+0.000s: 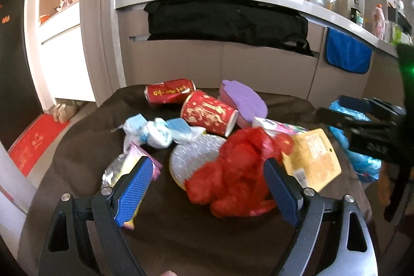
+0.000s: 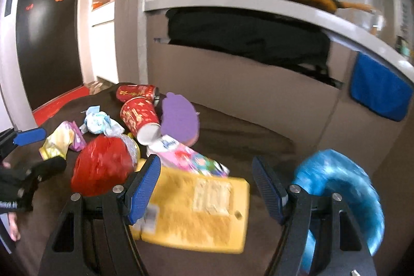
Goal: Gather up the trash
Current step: 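Move both tools forward over the pile of trash on the table, then grasp the purple sponge with the right tool while the left tool grasps the red paper cup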
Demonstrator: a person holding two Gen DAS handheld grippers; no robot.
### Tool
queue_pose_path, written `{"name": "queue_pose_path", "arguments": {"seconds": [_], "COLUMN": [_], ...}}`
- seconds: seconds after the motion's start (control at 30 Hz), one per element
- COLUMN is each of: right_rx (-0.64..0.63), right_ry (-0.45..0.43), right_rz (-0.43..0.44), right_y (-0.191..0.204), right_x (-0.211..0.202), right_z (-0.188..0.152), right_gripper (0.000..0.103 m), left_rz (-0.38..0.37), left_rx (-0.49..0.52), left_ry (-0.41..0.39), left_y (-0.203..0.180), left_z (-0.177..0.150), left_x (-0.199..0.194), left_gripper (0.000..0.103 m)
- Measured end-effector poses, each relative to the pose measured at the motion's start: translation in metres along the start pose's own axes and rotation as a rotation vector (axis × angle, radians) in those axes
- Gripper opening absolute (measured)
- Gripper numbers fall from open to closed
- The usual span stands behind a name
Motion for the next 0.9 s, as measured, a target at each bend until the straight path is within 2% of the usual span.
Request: {"name": "queue_pose_path", "arguments": {"seconds": [0.13, 0.3, 0.57, 0.73, 0.77, 0.8, 0.87, 0.9], "right_rx": [-0.006, -0.041, -0.053, -0.032, -0.018, 0.003, 0.038, 0.041], "right_ry": [0.046, 0.091, 0.242, 0.335, 0.349, 0.346, 0.323, 0.303], "right_rz": [0.05, 0.063, 0.071, 0.072, 0.086, 0.11, 0.13, 0.123], "right_y": [0.015, 0.033, 0.043, 0.035, 0.033, 0.032, 0.027, 0.023], "right_x": [0.049, 0.105, 0.183, 0.203, 0.204, 0.203, 0.198, 0.194], "right_z": [0.017, 0.031, 0.033, 0.015, 0.011, 0.012, 0.016, 0.019], "right_gripper": [0.07, 0.068, 0.067, 0.067, 0.063, 0.058, 0.058, 0.058], "left_rz": [-0.005, 0.051, 0.078, 0.102, 0.107, 0.119, 0.132, 0.114], "left_rx": [-0.052, -0.058, -0.183, -0.199, -0.197, -0.19, -0.19, -0.206], "left_ry": [-0.016, -0.059, -0.008, 0.034, 0.051, 0.069, 0.099, 0.101], "left_y": [0.021, 0.048, 0.094, 0.113, 0.116, 0.119, 0.122, 0.121], "left_z": [0.024, 0.057, 0.074, 0.074, 0.073, 0.072, 0.069, 0.068], "left_x": [0.016, 0.047, 0.115, 0.152, 0.16, 0.166, 0.174, 0.175], "left_gripper": [0.087, 0.087, 0.087, 0.087, 0.087, 0.087, 0.087, 0.087]}}
Point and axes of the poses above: each gripper's, at about its wrist camera, not at the fingertips, and x roughly the way its jaws point, y to its left, z to its top, the point moved 8 cm from there along x, roughly the way its jaws point, and after that the axes turned 9 degrees about -y, right-handed, at the moved point
